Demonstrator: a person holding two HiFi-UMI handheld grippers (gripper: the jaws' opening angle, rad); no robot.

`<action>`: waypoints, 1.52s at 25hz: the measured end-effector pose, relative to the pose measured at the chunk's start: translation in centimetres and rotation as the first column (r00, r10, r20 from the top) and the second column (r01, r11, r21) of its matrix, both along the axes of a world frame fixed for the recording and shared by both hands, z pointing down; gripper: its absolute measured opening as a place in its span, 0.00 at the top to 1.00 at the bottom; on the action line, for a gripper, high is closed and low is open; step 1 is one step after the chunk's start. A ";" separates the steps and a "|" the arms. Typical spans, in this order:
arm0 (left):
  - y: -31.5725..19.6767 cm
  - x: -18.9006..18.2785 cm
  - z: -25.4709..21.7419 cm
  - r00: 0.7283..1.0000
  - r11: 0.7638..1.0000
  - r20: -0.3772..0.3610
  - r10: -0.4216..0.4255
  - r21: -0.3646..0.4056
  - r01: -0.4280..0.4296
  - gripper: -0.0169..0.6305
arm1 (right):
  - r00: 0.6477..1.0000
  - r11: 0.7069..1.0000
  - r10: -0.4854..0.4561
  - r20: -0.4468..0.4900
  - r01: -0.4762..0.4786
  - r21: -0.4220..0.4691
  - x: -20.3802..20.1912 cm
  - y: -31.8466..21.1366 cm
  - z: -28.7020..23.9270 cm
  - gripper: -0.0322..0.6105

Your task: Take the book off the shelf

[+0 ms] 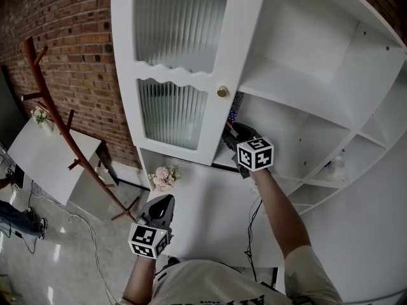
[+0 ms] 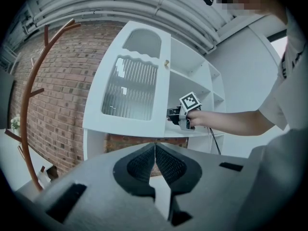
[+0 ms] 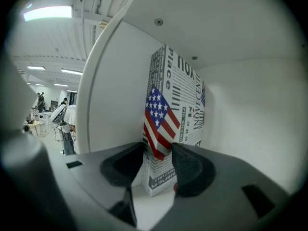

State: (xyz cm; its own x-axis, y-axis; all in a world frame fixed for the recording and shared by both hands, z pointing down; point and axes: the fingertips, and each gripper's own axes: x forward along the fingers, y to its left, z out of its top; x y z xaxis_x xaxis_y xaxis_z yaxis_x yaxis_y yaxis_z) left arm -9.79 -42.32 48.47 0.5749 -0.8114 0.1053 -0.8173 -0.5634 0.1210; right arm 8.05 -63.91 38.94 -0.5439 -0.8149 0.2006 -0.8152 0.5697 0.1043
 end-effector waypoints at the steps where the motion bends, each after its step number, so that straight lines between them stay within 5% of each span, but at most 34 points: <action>1: -0.1 0.1 0.1 1.000 1.000 0.001 0.002 -0.001 -0.002 0.93 | 1.000 1.000 0.000 -0.002 0.000 0.002 0.0 0.0 0.0 0.67; 38: 0.0 2.1 -0.1 1.000 1.000 0.001 0.028 0.003 -0.028 0.93 | 0.986 0.999 -0.050 -0.160 0.048 -0.018 2.6 0.8 -0.2 0.67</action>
State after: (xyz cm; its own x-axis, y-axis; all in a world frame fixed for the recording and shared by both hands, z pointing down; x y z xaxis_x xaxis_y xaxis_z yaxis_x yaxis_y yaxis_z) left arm -7.74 -42.34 48.37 0.5973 -0.7954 0.1033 -0.8014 -0.5864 0.1184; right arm 10.61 -63.09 38.73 -0.5426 -0.7846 0.3000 -0.7598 0.6107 0.2232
